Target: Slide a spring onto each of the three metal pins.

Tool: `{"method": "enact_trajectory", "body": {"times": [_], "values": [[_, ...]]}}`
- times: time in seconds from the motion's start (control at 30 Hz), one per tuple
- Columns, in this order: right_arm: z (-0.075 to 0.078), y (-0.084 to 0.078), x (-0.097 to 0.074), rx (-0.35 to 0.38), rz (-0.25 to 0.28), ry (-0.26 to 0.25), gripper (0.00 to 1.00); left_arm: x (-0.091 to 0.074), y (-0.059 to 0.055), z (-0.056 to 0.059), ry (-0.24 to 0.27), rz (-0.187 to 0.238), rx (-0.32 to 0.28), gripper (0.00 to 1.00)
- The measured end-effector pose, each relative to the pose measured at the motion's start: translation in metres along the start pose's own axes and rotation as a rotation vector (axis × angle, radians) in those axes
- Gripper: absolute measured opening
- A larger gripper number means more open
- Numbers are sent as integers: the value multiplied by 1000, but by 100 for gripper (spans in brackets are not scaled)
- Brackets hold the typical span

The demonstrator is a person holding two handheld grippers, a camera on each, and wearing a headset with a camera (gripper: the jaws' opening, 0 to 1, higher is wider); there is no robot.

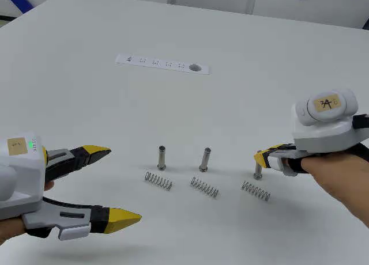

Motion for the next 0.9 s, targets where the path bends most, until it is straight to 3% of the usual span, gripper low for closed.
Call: {"method": "enact_trajectory", "body": {"times": [0.43, 0.9], "values": [[2, -10, -8, -5, 12, 0, 9, 1, 1, 3, -2, -2, 6, 85], [4, -8, -8, -5, 25, 4, 10, 0, 1, 3, 0, 0, 3, 84]]}}
Point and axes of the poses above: the centre of the closed fingertips' face, and the gripper's own axes: x roughly forward along the fingers, z roughly to its right, y roughly out of its top, the point moved 10 cm from there along -x, roughly backward along the fingers, and after that the axes turned 4 degrees about -x, right-handed, at the moved point
